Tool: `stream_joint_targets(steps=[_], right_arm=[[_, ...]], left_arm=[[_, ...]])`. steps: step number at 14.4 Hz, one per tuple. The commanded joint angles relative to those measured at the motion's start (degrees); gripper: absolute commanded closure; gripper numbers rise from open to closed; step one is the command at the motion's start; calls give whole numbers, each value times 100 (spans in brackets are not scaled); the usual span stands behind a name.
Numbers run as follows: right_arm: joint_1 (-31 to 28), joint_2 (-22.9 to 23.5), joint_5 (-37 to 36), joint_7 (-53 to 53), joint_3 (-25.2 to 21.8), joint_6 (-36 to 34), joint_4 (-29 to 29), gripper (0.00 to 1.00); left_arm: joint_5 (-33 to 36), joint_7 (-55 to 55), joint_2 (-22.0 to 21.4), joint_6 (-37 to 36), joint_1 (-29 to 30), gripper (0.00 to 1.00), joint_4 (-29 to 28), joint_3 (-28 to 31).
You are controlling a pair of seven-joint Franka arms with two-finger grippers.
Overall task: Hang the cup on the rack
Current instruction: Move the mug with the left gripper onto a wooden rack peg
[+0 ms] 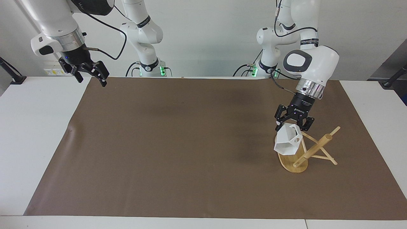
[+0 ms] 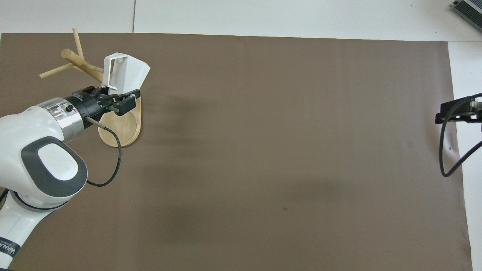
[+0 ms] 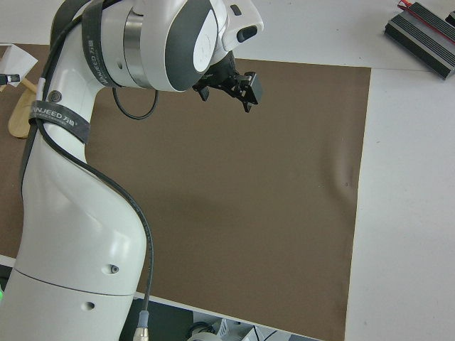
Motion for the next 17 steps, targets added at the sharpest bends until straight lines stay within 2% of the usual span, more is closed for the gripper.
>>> stream_joint_targets(steps=[1,13,17], right_arm=[[-36,-27,37,-144,17,-60,-31,0],[-36,-27,37,-144,17,-60,-31,0],[-36,-27,37,-144,17,-60,-39,0]], left_arm=[[-45,-111,-189,52,36,100,-149,-1],[-45,-392,-436,25,141,100,-457,26],[-36,-392,-436,43,150,100,-519,237]])
